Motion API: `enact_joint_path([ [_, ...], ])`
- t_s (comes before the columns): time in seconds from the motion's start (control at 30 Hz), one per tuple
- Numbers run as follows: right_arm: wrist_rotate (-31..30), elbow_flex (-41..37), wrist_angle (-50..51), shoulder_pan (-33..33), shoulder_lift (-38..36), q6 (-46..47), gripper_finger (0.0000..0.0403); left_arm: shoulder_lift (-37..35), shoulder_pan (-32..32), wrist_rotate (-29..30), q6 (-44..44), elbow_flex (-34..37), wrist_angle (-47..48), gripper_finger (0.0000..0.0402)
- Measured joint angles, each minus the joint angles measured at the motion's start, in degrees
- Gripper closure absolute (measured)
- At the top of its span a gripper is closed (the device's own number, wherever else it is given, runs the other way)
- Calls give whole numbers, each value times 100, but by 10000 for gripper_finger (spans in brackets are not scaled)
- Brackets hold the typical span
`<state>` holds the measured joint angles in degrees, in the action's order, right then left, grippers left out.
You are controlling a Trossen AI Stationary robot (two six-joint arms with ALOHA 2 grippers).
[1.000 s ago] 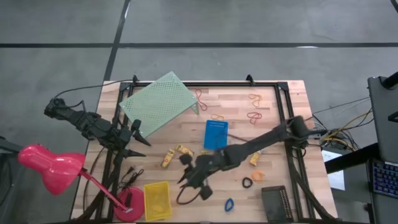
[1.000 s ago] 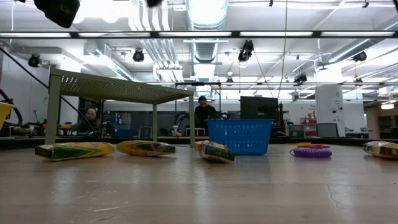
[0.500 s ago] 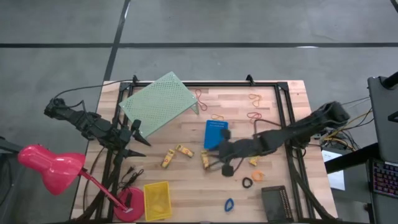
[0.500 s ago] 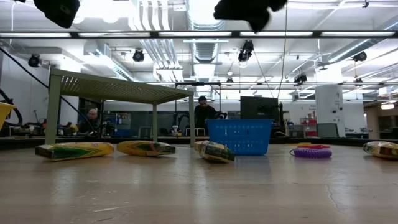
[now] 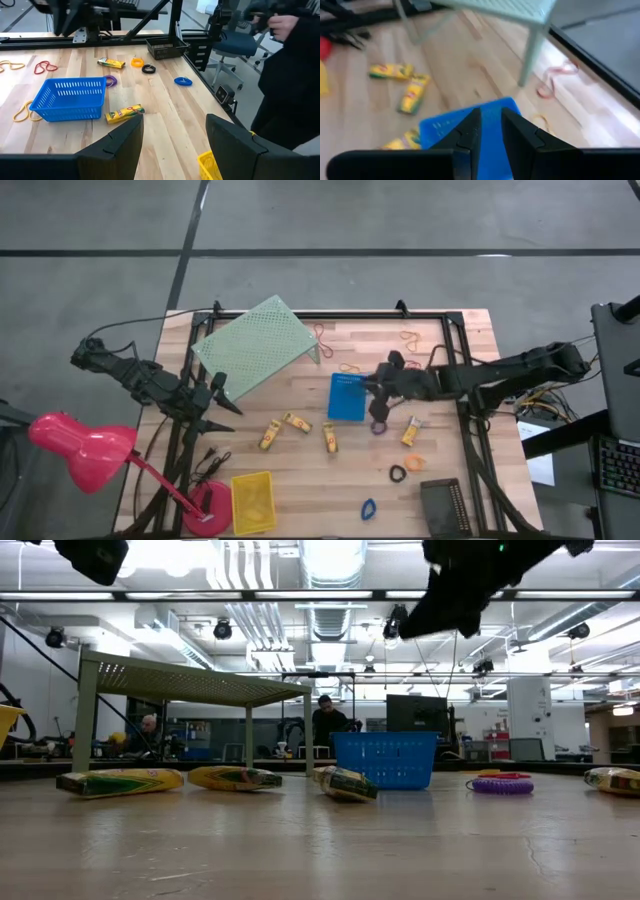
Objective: Pick & Place Office Desk Supplies
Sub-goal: Put the red rubber band into the yellow basket
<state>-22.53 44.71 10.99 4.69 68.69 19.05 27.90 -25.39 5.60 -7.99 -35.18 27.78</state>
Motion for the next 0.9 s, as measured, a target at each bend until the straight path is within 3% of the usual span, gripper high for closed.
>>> enact_joint_path([
  [0.17, 224, 0, 639, -651, 0, -91, 332, 0, 0, -1, 0, 0, -1, 181],
  [0.4, 1085, 0, 1897, -1710, 0, 916, 332, 0, 0, -1, 0, 0, -1, 181],
  [0.57, 1236, 2, 2534, -2240, 0, 1521, 331, 0, 0, -1, 0, 0, -3, 181],
  [0.9, 1256, -125, 3249, -2987, 0, 2424, 268, 0, 1, -1, 0, 0, -3, 181],
])
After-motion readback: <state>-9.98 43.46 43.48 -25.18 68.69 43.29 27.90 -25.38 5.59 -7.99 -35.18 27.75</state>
